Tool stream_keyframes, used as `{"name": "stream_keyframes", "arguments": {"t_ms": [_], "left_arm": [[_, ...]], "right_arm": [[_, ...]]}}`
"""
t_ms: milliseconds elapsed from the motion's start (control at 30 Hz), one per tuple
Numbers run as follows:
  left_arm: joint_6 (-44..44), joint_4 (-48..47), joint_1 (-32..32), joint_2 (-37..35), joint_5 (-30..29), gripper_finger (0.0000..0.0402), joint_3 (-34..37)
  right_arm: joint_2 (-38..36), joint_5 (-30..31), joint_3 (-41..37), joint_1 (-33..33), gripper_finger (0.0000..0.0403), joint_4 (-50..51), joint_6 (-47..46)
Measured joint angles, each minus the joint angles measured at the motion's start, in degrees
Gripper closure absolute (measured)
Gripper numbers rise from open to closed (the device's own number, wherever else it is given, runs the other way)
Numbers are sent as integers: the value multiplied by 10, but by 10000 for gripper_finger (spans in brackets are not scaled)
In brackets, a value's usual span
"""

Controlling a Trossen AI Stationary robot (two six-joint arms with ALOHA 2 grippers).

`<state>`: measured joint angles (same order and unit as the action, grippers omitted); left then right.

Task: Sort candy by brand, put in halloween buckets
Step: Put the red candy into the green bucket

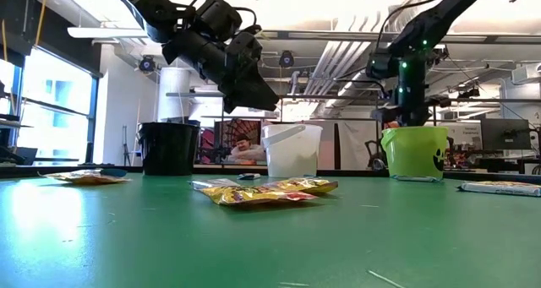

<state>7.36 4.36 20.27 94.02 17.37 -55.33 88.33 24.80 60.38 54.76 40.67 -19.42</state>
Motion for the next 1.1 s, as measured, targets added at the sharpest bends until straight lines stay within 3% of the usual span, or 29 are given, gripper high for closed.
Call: {"name": "stream_keyframes", "arguments": {"t_ms": [267, 400, 533, 700, 1100], "left_arm": [[0, 0, 0, 0, 0, 293, 0], [0, 0, 0, 0, -1, 293, 0], [0, 0, 0, 0, -1, 293, 0], [1, 1, 1, 0, -1, 293, 0], [5, 1, 1, 0, -27, 293, 0]], "right_arm": [[-21, -10, 27, 6, 261, 31, 1], [-25, -9, 74, 6, 241, 85, 15], [-25, -15, 72, 17, 281, 78, 17], [-24, -69, 38, 38, 388, 60, 14], [-24, -98, -29, 38, 397, -34, -11]]}}
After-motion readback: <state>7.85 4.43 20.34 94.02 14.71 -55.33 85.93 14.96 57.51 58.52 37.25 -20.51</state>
